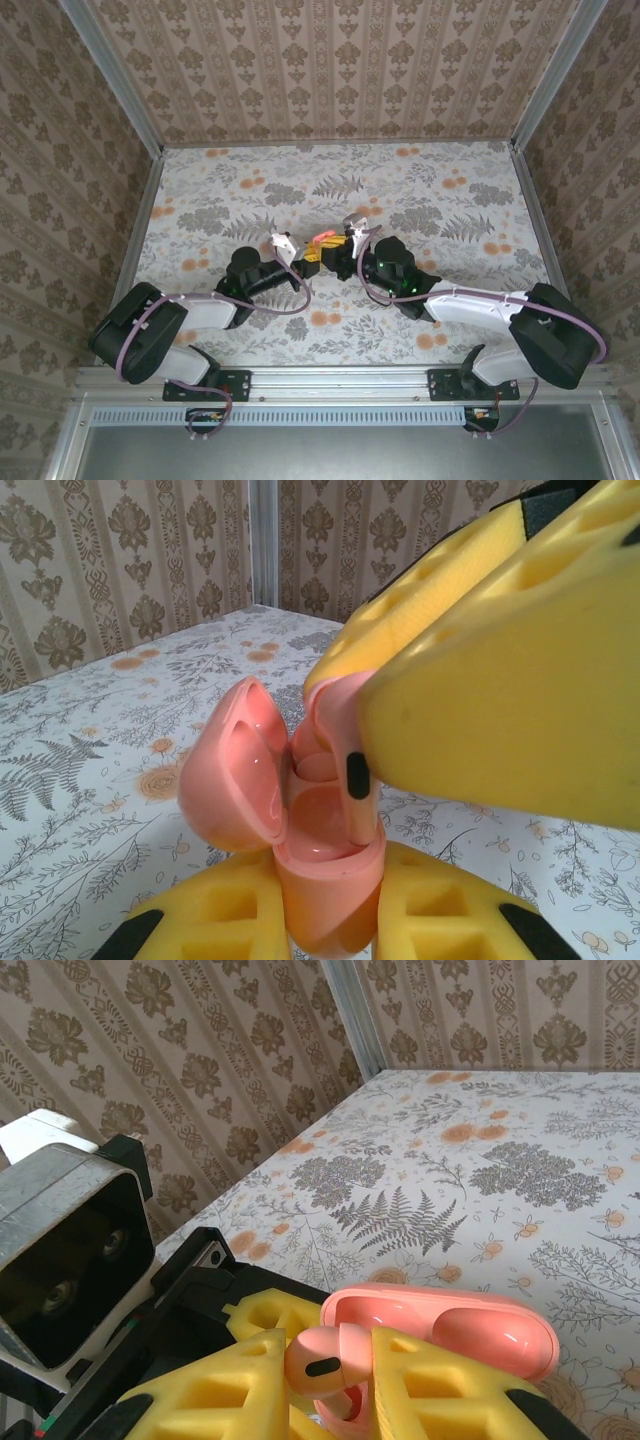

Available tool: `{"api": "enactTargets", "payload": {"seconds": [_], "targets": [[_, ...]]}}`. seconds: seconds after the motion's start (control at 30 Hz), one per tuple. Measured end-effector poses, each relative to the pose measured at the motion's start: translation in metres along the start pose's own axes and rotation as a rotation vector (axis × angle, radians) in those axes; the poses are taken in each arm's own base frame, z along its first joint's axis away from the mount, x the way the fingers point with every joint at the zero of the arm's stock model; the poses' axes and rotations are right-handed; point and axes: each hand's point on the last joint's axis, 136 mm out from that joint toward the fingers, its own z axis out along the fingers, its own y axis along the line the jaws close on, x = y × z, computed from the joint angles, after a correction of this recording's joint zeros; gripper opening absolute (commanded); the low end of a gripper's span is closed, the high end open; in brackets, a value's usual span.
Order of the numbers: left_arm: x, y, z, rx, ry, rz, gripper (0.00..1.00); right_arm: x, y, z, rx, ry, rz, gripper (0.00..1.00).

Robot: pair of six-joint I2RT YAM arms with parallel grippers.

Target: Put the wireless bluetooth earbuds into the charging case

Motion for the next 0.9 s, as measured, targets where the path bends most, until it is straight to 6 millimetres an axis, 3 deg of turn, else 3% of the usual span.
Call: {"api": "enactTargets", "payload": {"seconds": [0.47, 0.6, 0.9], "targets": [[-0.0055, 0.0001, 0.0003, 0.000, -0.011, 0.006, 0.16, 0.0026, -0.0012, 0.0004, -0.001, -0.005, 0.004, 0.24], [-0.0055, 0.0005, -0.0001, -0.004, -0.009, 0.004, 0.16, 0.0051, -0.0037, -0.0004, 0.012, -0.002, 0.009, 0.35], [-0.0065, 0.0015, -0.0016, -0.014, -0.003, 0.001, 0.16, 0.0028, -0.0044, -0.0028, 0.026, -0.006, 0.007, 0.45]]}}
